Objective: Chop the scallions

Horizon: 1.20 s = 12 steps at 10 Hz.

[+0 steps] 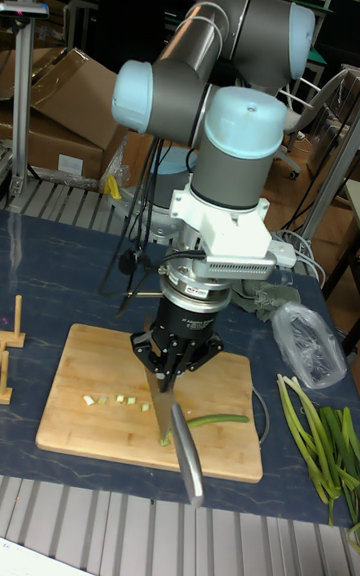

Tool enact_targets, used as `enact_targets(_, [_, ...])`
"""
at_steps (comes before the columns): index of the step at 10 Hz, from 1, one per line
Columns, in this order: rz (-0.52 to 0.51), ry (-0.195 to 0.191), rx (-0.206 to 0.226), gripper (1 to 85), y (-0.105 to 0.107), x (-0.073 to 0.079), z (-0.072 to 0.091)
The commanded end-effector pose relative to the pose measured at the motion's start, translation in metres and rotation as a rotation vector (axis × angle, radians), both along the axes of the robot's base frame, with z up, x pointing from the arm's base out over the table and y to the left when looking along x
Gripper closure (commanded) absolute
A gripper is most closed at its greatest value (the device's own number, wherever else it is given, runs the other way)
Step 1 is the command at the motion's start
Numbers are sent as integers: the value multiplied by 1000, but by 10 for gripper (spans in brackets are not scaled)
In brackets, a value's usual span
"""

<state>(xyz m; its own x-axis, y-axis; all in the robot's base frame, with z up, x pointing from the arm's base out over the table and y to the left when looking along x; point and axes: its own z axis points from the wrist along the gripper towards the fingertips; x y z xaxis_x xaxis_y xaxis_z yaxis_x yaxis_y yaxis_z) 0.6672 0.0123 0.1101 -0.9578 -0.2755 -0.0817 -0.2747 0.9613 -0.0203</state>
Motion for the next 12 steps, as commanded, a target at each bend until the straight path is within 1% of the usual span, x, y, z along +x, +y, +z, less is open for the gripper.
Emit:
enact_targets(1, [4, 12, -17, 843, -11, -1, 3])
enact_targets(2, [-2, 18, -21, 843, -17, -2, 3])
enact_targets(4, [-30, 31, -11, 843, -17, -5, 2])
enact_targets(6, [-39, 37, -12, 843, -25, -9, 2])
enact_targets(7, [-37, 39, -1, 843, -39, -15, 1])
enact_targets(8, [-40, 52, 6, 843, -49, -25, 2])
enact_targets(10, [-31, 53, -5, 843, -51, -25, 2])
enact_targets(12, [-33, 51, -4, 843, -51, -24, 2])
